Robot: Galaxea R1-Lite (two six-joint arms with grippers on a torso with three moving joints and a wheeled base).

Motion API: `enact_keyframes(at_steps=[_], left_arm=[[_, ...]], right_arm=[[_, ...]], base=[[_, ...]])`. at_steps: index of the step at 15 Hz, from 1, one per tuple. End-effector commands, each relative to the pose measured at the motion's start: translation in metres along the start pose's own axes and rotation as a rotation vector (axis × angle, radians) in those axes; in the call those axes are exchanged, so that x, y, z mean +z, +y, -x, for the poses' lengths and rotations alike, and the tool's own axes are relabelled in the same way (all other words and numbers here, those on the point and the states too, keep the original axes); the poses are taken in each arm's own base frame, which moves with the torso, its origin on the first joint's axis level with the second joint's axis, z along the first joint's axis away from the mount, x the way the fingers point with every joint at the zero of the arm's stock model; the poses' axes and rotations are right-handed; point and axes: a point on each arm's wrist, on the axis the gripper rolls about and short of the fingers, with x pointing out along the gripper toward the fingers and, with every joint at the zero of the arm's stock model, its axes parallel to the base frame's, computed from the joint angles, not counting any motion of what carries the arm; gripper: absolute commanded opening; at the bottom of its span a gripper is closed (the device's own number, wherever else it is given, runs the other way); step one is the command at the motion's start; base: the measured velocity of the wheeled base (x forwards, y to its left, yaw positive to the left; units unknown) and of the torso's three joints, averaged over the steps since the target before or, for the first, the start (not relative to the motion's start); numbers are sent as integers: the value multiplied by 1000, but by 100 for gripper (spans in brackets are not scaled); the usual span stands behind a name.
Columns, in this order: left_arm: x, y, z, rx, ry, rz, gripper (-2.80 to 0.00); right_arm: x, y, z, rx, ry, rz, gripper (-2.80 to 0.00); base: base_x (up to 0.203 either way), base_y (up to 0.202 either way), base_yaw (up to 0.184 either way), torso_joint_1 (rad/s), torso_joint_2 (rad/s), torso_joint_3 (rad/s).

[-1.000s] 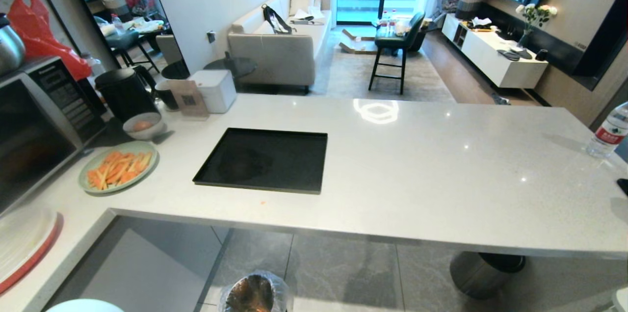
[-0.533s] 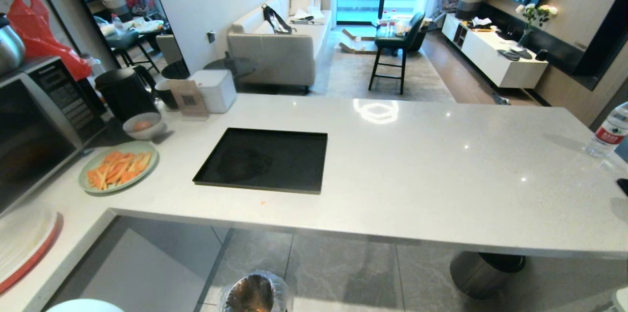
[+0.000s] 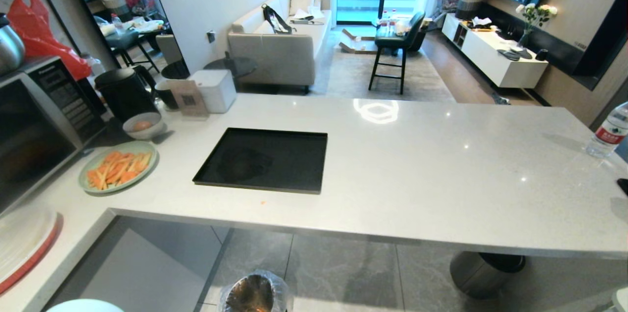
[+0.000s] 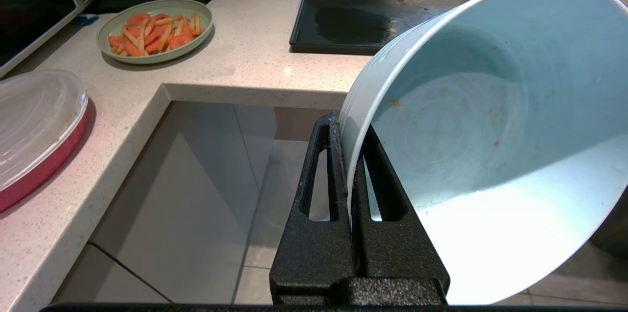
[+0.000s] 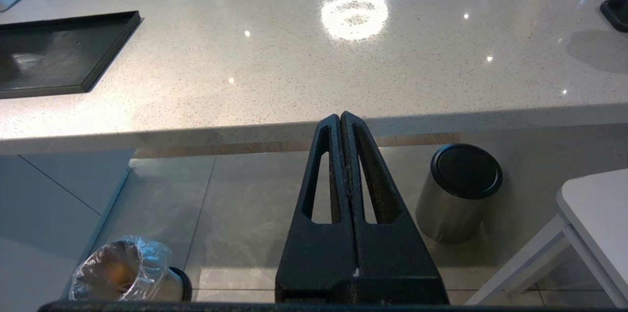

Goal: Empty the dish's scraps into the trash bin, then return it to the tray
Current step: Put the bowl back to the table

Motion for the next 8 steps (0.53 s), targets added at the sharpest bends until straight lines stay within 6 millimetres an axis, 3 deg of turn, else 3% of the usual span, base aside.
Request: enact_keyframes(at_steps=[1, 8], left_arm=[[0, 0, 0, 2, -1, 1, -280], [0, 0, 0, 0, 0, 0, -280]], right_arm=[[0, 0, 0, -1, -1, -1, -280], [0, 0, 0, 0, -1, -1, -280]], base=[[0, 0, 0, 0, 0, 0], [0, 0, 0, 0, 0, 0]])
